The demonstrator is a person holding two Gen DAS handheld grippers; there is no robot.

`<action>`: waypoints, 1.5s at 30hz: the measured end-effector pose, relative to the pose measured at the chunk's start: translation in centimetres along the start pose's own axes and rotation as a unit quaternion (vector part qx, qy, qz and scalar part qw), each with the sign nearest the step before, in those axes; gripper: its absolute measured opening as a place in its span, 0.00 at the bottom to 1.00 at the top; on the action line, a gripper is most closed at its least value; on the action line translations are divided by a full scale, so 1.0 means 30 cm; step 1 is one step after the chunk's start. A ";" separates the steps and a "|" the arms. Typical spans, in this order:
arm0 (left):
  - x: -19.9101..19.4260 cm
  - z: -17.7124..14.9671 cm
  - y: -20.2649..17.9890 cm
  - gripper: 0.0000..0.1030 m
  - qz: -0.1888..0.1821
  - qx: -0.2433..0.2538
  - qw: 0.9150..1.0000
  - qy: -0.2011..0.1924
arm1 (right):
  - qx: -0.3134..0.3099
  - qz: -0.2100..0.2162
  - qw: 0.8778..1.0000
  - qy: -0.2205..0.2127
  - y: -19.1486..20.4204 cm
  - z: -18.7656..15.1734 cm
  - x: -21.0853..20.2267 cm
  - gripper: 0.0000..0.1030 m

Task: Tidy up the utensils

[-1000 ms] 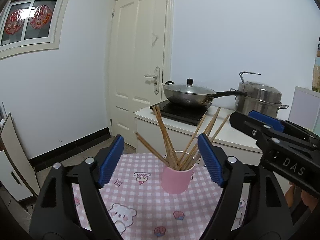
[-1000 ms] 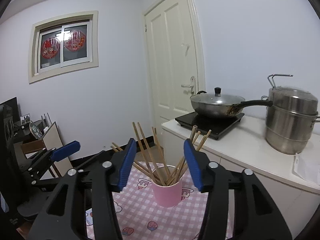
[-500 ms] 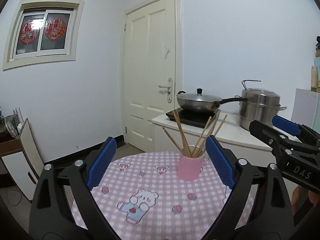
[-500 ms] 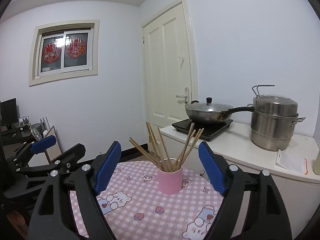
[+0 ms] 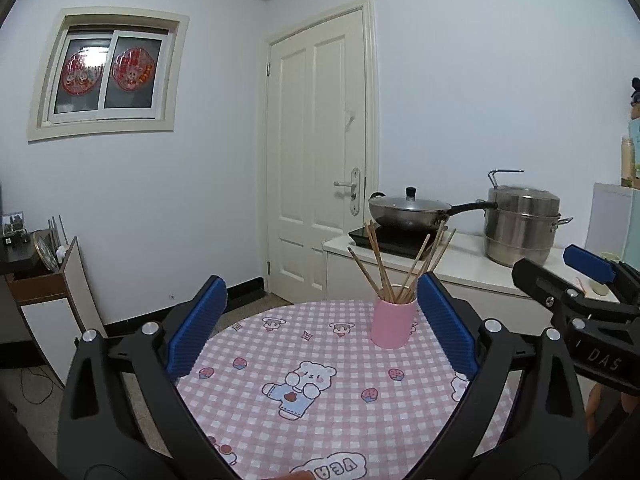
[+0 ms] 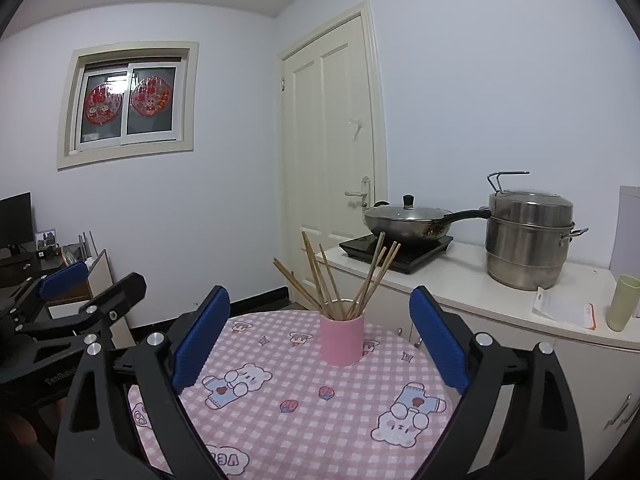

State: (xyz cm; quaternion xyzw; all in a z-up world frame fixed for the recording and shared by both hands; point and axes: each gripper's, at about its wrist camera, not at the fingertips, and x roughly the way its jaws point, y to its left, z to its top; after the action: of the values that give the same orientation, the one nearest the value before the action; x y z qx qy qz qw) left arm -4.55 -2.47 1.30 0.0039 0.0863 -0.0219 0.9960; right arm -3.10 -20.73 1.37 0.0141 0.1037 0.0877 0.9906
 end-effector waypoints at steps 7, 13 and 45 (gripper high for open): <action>-0.061 0.000 0.010 0.93 0.002 -0.004 1.000 -0.015 | -0.008 0.001 1.000 -0.010 0.025 -0.006 -0.054 0.88; -0.094 0.004 0.015 0.93 0.002 0.003 1.000 -0.023 | -0.006 -0.001 1.000 -0.022 0.029 0.000 -0.089 0.90; -0.115 0.026 0.054 0.94 0.017 0.003 0.999 -0.048 | -0.018 0.000 0.999 -0.051 0.079 0.039 -0.116 0.92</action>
State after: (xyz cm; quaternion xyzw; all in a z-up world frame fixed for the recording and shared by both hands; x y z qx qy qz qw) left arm -7.75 -0.71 2.66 0.0073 0.0382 -0.0058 0.9992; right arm -6.60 -19.04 3.32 0.0009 0.0511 0.0883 0.9948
